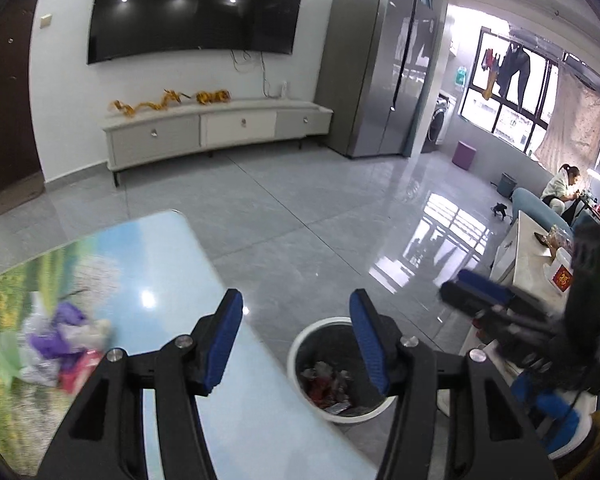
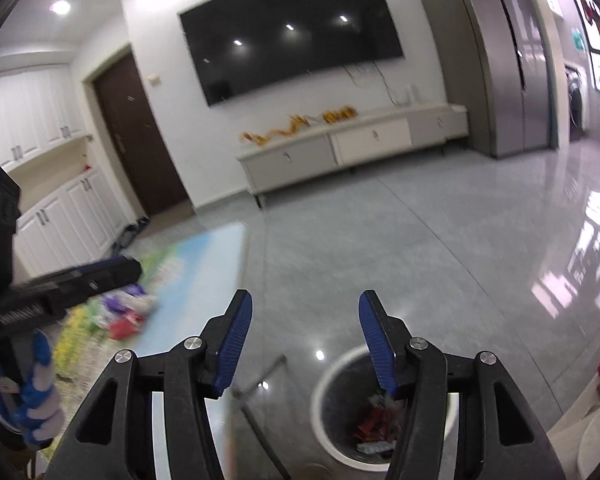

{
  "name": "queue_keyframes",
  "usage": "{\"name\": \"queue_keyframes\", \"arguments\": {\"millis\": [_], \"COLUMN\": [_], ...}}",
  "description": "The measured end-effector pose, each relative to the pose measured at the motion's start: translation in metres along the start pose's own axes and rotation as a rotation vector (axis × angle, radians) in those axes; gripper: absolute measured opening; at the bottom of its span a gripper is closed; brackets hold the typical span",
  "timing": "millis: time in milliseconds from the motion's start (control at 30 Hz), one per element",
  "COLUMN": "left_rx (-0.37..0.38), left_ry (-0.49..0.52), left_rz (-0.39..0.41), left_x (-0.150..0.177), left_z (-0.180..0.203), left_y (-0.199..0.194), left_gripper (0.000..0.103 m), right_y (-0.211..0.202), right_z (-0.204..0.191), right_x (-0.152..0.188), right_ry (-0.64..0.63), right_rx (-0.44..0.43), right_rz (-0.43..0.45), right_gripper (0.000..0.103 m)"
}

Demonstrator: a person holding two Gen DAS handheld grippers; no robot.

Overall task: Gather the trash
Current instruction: 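Move both open tools back over the table of trash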

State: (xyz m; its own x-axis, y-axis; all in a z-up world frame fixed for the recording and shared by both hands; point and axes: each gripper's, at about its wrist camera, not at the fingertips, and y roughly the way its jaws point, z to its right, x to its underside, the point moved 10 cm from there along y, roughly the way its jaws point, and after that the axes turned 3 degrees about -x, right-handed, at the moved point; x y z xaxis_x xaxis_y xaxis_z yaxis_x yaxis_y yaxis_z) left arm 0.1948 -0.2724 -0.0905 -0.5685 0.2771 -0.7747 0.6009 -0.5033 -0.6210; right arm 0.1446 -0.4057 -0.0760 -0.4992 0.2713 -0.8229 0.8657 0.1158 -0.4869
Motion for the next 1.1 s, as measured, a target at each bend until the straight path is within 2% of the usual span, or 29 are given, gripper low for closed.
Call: {"name": "queue_keyframes", "arguments": {"millis": [167,333,433,533,600,800,967,1100], "left_rx": [-0.045,-0.122,-0.184,-0.25,-0.284,-0.351,-0.338,-0.337], "left_ry": [-0.054,-0.137,-0.187,-0.238,-0.268,-0.332,-0.363,-0.349], "left_rz": [0.047,0.091,0.112,0.118,0.111,0.048,-0.011,-0.052], "left_x": [0.005,0.017,0.028,0.047,0.06,0.097,0.113,0.119], "left_z": [-0.058,-0.133,-0.183,-0.238,-0.266,-0.339,-0.363,-0.369], "left_y": [-0.053,-0.099,-0.123,-0.143,-0.149,-0.133,-0.097,-0.066], "left_gripper": [0.054,0.054,0.054,0.054,0.057,0.057,0.057,0.057], "right_y": [-0.031,-0.048,-0.047,-0.036,-0.023,0.039,0.097,0.152], "right_z": [-0.065,-0.118,-0.147,-0.178,-0.194,-0.233,-0.243,-0.244], "right_x": [-0.026,-0.041,-0.046,-0.044,-0.04,-0.012,0.017,0.036], "right_ry": [-0.076,-0.144,-0.179,-0.217,-0.237,-0.285,-0.327,-0.307], "right_rx": [-0.057,-0.086,-0.108,-0.128,-0.142,-0.173,-0.17,-0.174], "right_rz": [0.062,0.091,0.088,0.072,0.048,-0.063,-0.161,-0.244], "right_gripper": [0.058,0.059,0.06,0.069,0.07,0.07,0.07,0.064]}}
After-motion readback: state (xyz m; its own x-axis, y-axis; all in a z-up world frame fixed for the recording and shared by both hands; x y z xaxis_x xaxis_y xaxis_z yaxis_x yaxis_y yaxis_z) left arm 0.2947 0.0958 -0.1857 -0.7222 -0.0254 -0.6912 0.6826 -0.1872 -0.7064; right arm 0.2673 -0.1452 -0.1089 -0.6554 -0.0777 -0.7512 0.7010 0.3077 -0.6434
